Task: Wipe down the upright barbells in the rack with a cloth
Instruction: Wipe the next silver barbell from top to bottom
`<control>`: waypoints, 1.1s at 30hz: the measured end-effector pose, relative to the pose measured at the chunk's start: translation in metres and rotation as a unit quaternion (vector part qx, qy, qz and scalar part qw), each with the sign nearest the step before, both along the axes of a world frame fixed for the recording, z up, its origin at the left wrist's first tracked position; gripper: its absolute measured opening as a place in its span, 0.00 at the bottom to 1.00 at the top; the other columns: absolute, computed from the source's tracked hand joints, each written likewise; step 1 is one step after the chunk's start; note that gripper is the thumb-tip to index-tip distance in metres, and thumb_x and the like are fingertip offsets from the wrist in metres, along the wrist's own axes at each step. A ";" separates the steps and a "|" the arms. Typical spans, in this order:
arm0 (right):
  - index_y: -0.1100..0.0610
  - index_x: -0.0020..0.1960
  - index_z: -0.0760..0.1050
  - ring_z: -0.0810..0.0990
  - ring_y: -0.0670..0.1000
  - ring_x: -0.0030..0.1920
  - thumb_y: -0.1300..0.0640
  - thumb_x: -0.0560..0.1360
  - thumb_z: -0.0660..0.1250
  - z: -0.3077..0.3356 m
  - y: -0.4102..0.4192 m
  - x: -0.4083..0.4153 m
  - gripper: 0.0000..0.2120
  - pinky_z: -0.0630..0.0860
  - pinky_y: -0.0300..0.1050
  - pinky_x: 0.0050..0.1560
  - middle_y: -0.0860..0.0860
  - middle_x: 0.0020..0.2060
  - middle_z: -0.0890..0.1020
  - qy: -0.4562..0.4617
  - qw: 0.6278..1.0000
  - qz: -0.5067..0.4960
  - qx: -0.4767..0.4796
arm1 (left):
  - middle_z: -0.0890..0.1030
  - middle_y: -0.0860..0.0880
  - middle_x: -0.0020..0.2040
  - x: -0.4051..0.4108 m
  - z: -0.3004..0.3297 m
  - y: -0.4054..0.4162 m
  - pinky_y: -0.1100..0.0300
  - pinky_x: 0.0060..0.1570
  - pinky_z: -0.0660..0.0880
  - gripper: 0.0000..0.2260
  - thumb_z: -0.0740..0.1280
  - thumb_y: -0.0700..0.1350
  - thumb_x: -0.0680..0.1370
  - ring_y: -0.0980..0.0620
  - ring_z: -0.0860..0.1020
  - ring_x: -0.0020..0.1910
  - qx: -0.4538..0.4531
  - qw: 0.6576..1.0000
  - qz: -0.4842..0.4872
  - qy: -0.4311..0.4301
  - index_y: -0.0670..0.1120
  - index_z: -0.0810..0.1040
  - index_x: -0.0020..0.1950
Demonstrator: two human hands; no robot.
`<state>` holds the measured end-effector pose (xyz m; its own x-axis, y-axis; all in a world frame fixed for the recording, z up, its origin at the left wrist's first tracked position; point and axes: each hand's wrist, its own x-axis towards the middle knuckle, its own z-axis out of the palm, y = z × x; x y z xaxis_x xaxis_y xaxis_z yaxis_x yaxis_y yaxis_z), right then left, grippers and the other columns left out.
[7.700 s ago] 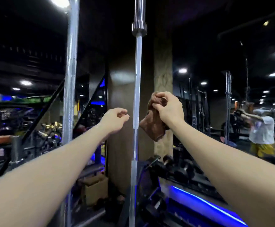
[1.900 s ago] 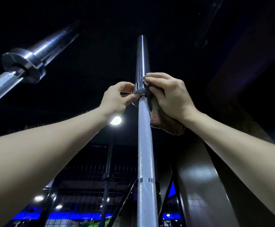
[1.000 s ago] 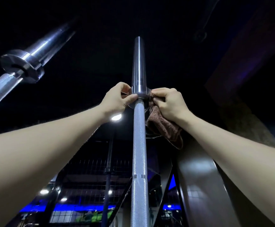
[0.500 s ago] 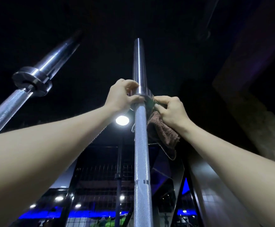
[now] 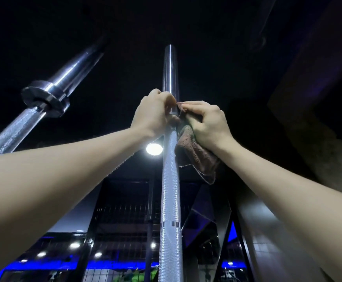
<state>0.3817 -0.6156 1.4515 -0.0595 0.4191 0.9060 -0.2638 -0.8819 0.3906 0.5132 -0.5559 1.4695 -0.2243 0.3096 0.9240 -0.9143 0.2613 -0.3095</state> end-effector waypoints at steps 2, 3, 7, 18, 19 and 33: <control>0.58 0.56 0.82 0.77 0.42 0.52 0.66 0.76 0.65 0.001 -0.007 0.003 0.12 0.72 0.31 0.58 0.42 0.46 0.80 -0.005 0.999 0.029 0.036 | 0.75 0.45 0.54 0.007 0.000 -0.001 0.54 0.54 0.74 0.14 0.75 0.43 0.70 0.48 0.75 0.51 0.013 0.998 -0.061 -0.001 0.45 0.79 0.53; 0.58 0.55 0.82 0.78 0.43 0.52 0.67 0.76 0.64 0.000 -0.011 0.005 0.12 0.73 0.36 0.60 0.39 0.44 0.80 -0.003 0.998 0.042 0.052 | 0.76 0.45 0.55 0.012 0.000 -0.002 0.57 0.54 0.74 0.14 0.76 0.43 0.70 0.49 0.76 0.51 0.020 0.996 -0.090 -0.003 0.45 0.79 0.53; 0.56 0.54 0.82 0.80 0.45 0.54 0.66 0.76 0.65 0.003 -0.023 0.014 0.12 0.73 0.45 0.65 0.37 0.43 0.80 0.015 0.992 0.070 0.108 | 0.78 0.47 0.57 0.033 -0.005 -0.015 0.59 0.57 0.74 0.14 0.74 0.42 0.71 0.50 0.77 0.55 0.070 0.972 -0.224 0.022 0.45 0.77 0.55; 0.58 0.57 0.81 0.75 0.42 0.53 0.64 0.77 0.64 0.004 0.009 0.028 0.12 0.67 0.24 0.54 0.46 0.54 0.80 0.020 0.999 -0.047 -0.003 | 0.73 0.45 0.55 0.036 -0.006 0.004 0.52 0.53 0.74 0.16 0.72 0.46 0.73 0.47 0.75 0.50 0.035 0.999 0.028 0.007 0.44 0.76 0.58; 0.58 0.57 0.82 0.75 0.41 0.53 0.65 0.77 0.64 0.003 0.004 0.029 0.12 0.66 0.21 0.53 0.45 0.52 0.80 0.015 0.999 -0.033 0.011 | 0.74 0.45 0.54 0.037 -0.004 0.002 0.51 0.53 0.74 0.15 0.72 0.46 0.73 0.46 0.75 0.49 0.028 0.999 0.014 0.022 0.43 0.76 0.57; 0.57 0.56 0.82 0.76 0.40 0.51 0.65 0.76 0.65 0.000 -0.002 0.023 0.12 0.67 0.20 0.51 0.42 0.47 0.79 0.003 0.999 -0.011 0.043 | 0.67 0.47 0.62 0.052 -0.014 -0.017 0.55 0.56 0.74 0.21 0.69 0.49 0.76 0.50 0.74 0.56 0.070 0.995 -0.072 0.012 0.45 0.69 0.66</control>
<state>0.4051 -0.6174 1.4516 -0.0454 0.3416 0.9388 -0.2823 -0.9058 0.3159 0.5649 -0.5725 1.4556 -0.1648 0.2056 0.9647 -0.8710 0.4285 -0.2401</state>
